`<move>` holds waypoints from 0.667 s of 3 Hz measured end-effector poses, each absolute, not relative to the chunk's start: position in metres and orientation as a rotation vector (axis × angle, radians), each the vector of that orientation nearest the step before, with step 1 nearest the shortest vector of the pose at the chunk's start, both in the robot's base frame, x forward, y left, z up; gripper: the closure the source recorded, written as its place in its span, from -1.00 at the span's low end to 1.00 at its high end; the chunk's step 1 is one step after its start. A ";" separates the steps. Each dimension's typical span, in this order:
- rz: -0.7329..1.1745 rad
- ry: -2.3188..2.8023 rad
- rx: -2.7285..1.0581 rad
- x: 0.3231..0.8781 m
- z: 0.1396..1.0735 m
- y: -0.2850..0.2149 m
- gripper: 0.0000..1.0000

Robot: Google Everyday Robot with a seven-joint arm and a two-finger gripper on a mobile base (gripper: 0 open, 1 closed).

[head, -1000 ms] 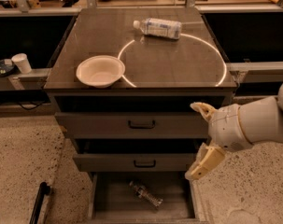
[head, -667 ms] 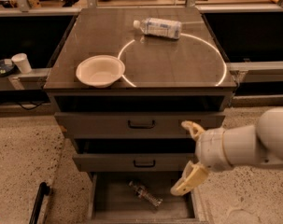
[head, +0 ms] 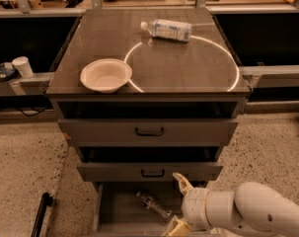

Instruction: Pick water bottle from bottom drawer and place on counter

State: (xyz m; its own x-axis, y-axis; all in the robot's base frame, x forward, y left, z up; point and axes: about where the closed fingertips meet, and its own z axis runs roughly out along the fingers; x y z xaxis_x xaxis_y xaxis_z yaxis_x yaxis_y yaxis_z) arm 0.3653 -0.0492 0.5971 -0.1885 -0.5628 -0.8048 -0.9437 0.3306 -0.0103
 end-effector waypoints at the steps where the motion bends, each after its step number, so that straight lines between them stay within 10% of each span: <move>1: 0.623 1.884 -1.240 0.378 0.571 -0.051 -1.00; 2: 0.615 1.885 -1.242 0.379 0.568 -0.052 -1.00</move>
Offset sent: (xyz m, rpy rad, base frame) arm 0.0107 -0.0010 -0.0255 0.0206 -0.0137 -0.0711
